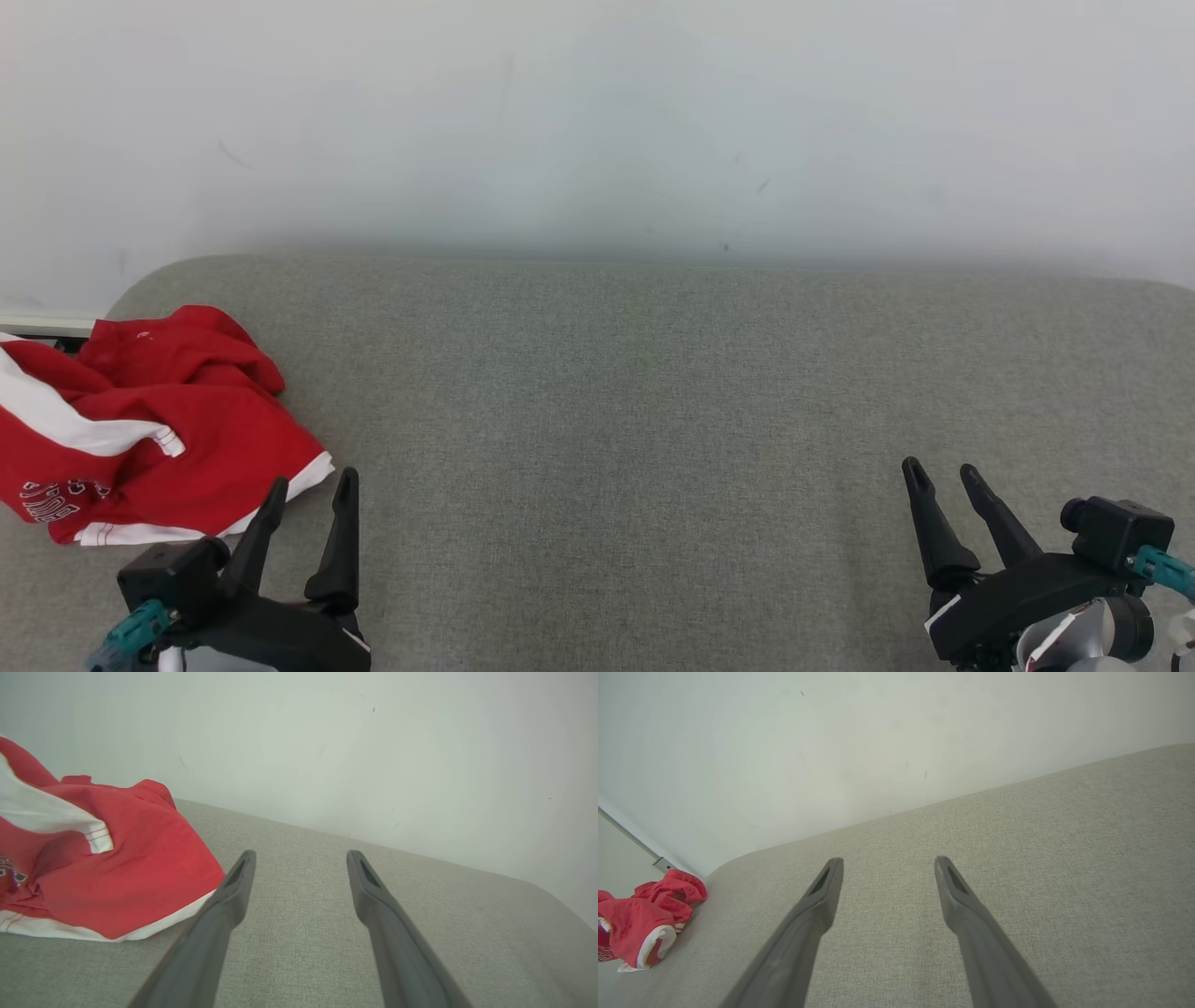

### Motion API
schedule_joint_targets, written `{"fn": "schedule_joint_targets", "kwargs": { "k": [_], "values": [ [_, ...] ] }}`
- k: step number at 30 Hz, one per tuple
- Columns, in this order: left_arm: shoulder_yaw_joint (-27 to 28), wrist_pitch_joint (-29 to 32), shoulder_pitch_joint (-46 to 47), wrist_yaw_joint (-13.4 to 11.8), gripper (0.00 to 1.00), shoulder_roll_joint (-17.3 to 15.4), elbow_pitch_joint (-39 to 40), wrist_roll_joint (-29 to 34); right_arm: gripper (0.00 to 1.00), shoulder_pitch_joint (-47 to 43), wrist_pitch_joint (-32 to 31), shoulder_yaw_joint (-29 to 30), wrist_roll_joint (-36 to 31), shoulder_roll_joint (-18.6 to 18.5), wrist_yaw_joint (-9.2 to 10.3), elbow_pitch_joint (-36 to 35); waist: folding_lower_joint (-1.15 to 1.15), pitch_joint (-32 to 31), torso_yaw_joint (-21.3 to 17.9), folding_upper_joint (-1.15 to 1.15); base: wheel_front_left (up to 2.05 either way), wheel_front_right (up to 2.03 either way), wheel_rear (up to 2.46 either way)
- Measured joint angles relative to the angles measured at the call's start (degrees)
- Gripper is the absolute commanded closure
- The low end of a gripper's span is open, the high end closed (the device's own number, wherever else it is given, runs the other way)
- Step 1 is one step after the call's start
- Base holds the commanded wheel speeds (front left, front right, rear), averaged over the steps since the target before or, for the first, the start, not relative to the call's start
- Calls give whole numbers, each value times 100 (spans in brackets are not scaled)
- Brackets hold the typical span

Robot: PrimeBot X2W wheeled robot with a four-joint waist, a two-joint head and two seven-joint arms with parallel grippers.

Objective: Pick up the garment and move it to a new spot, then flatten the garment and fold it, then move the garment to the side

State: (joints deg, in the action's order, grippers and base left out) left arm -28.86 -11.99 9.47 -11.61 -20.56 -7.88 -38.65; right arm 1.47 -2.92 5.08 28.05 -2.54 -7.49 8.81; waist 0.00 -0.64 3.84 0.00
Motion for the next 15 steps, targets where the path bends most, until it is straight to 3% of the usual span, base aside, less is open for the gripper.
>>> {"fn": "schedule_joint_targets", "kwargs": {
  "k": [15],
  "values": [
    [-210,-34,-2,-8,0,-197,172,342,0,-67,89,-49,-249,-14,0,-118,0,40,-21,0,0,0,0]
  ]
}}
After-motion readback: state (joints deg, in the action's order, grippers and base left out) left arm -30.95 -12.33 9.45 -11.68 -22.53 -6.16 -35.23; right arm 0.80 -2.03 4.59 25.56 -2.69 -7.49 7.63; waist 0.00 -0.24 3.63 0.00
